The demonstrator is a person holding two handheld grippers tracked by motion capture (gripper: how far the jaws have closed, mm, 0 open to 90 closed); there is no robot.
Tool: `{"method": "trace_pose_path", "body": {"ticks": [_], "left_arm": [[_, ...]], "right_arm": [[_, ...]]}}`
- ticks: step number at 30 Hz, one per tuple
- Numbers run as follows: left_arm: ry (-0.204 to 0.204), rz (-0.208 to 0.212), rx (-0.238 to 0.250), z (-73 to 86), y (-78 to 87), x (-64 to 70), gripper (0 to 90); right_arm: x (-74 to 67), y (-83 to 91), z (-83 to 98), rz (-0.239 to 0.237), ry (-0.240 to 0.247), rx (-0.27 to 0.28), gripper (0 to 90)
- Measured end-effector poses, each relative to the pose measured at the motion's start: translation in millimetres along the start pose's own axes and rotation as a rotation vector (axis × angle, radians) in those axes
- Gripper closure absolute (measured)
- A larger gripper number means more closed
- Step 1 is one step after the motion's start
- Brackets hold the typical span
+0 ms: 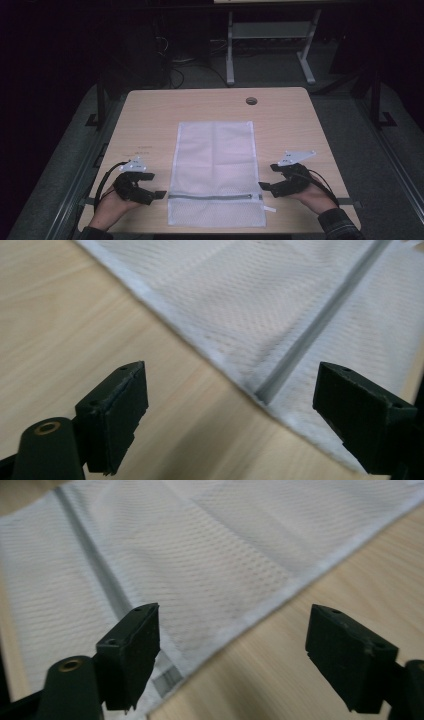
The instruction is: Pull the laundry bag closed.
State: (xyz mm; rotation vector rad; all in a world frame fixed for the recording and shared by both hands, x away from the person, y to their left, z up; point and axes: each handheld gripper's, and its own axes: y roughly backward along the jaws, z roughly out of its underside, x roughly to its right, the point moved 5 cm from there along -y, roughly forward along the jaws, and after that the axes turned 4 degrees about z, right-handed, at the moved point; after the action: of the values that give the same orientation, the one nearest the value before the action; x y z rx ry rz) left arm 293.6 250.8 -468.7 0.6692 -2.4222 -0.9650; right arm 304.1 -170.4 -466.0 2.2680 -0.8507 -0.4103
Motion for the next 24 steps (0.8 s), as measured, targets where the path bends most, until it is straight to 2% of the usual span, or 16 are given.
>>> {"method": "trace_pose_path", "body": {"ticks": [4, 9, 16, 18, 24], "left_arm": [[-0.008, -0.027, 0.02, 2.3, 4.4, -3.4, 13.2], [-0.019, -0.049, 0.0, 9.7, 4.2, -9.0, 13.3], [-0.034, -0.105, -0.011, 18.0, 6.6, -19.6, 13.3], [-0.026, -0.107, -0.008, 19.6, 6.4, -21.7, 13.4], [-0.025, -0.114, -0.026, 23.2, 4.7, -24.3, 13.4]], "right_arm": [[4.1, 8.0, 6.5, 0.052, -0.031, 0.016, 15.2], [10.5, 18.6, 20.2, 0.1, -0.065, 0.04, 13.2], [30.3, 21.6, 46.3, 0.178, -0.09, -0.001, 11.8], [37.1, 20.1, 51.0, 0.2, -0.098, -0.017, 11.8], [43.1, 20.5, 54.2, 0.211, -0.111, -0.017, 11.9]]}}
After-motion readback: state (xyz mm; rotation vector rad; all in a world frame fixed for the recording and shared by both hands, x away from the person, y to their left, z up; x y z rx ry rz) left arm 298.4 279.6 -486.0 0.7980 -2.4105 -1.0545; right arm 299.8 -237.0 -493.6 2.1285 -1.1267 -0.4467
